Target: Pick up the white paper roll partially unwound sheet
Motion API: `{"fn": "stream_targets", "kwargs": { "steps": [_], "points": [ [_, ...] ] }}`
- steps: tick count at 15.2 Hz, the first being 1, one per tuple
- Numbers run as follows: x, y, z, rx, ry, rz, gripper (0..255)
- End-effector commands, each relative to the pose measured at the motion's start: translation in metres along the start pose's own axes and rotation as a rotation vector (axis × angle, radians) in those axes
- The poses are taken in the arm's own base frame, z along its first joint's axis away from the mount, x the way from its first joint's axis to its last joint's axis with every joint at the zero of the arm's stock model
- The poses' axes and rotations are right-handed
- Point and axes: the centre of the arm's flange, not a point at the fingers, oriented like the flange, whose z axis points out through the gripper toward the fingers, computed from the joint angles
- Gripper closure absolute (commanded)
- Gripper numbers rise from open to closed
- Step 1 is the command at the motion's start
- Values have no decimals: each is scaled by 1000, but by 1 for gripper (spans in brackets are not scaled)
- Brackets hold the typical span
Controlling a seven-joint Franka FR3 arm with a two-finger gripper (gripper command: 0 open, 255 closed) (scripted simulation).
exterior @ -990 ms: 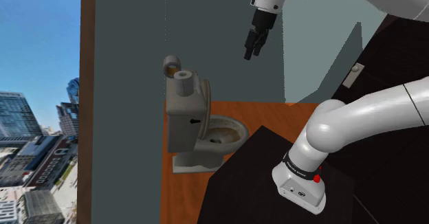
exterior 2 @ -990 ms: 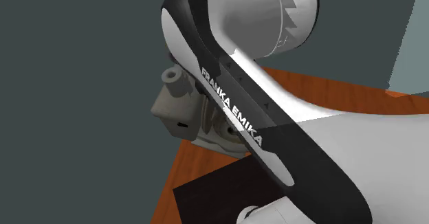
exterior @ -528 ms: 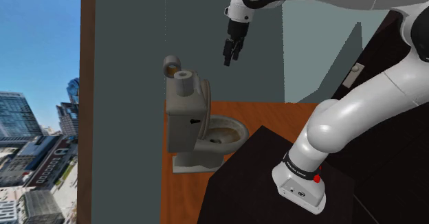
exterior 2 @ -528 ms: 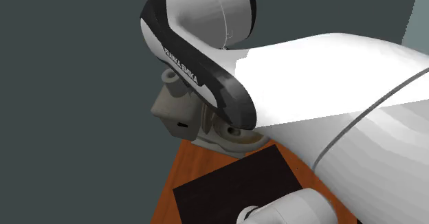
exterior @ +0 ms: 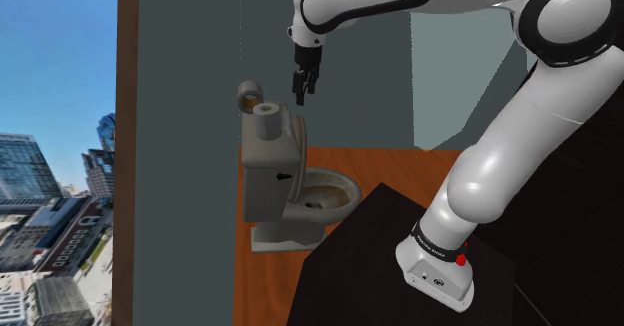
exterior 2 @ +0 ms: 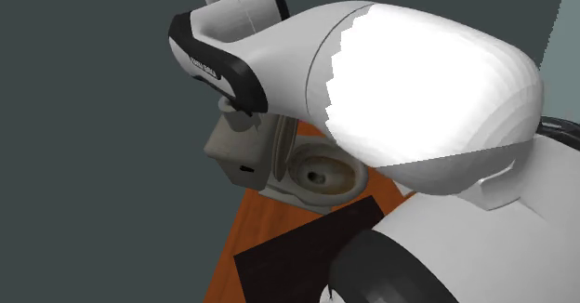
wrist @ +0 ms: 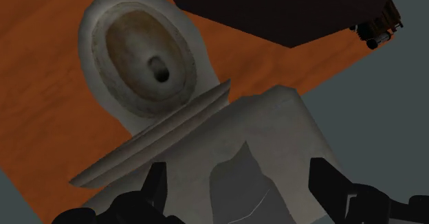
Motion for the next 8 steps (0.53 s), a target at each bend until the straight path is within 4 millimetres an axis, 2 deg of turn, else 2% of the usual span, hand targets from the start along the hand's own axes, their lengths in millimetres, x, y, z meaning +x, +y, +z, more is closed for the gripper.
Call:
{"fn": "stream_targets", "kwargs": {
  "steps": [1,4,8],
  "points": [
    [26,-2,14,-14,-14,-31,0],
    [63,-7,34,-34,-34,-76,0],
    [70,-8,53,-37,-37,-82,0]
  ]
}}
